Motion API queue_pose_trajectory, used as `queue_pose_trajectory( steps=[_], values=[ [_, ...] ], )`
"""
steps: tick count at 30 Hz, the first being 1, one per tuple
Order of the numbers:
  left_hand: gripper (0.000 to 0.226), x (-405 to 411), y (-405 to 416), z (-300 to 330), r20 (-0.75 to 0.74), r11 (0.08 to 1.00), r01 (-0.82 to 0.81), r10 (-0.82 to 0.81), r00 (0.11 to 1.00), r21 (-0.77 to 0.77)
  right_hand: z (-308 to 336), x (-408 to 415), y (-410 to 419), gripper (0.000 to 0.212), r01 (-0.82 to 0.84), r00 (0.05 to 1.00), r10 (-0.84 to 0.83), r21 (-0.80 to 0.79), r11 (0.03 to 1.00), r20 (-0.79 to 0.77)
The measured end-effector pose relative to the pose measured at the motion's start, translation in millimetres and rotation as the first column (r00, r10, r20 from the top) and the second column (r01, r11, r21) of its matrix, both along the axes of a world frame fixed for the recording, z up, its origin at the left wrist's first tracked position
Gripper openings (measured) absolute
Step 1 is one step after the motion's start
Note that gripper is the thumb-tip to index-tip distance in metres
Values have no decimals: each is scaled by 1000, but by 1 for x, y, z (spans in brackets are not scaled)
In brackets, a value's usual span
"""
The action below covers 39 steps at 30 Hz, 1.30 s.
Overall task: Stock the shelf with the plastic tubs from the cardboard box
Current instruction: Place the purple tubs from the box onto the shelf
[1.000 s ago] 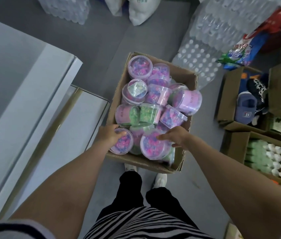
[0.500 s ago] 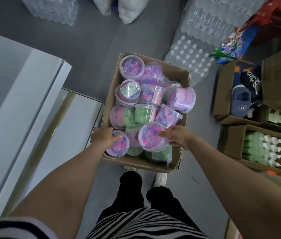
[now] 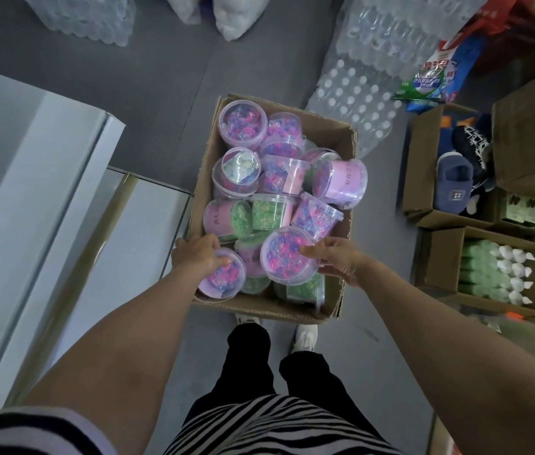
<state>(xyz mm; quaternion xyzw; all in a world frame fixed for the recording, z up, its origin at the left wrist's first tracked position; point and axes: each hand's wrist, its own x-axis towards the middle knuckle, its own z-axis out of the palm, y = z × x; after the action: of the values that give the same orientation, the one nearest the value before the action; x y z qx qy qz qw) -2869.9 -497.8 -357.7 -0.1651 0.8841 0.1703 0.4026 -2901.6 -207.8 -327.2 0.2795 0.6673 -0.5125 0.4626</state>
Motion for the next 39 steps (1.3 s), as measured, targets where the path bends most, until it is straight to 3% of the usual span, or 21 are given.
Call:
queue_pose_trajectory(
  steps=[4,10,16,20,23,26,31,36,39],
  values=[
    [35,1,-7,5,-19,994,-99,100,995,53,3,0,0,46,22,1000,-22,-21,1000,10],
    [41,9,-9,12,-17,997,-54,55,998,52,15,-1,-3,38,22,999,-23,-27,999,-23],
    [34,23,-13,35,-47,910,-347,366,929,228,38,3,-5,49,4,995,-7,-26,1000,-101],
    [36,44,-10,58,12,646,-606,680,733,464,66,13,-6,41,-19,984,7,-71,997,-176],
    [52,65,-10,76,34,495,-678,794,607,543,85,23,-4,44,-30,970,8,-87,996,-242],
    [46,93,-6,98,62,329,-703,882,468,630,105,39,0,49,-49,955,12,-116,992,-296],
    [43,163,10,140,75,155,-628,943,324,763,146,76,3,51,-144,921,71,-166,976,-384],
    [38,248,17,192,136,-87,-499,989,63,862,193,123,-19,43,-249,877,105,-255,934,-470],
    [29,300,6,227,219,-243,-378,970,-106,894,221,149,-50,54,-348,841,178,-261,900,-511]
  ],
)
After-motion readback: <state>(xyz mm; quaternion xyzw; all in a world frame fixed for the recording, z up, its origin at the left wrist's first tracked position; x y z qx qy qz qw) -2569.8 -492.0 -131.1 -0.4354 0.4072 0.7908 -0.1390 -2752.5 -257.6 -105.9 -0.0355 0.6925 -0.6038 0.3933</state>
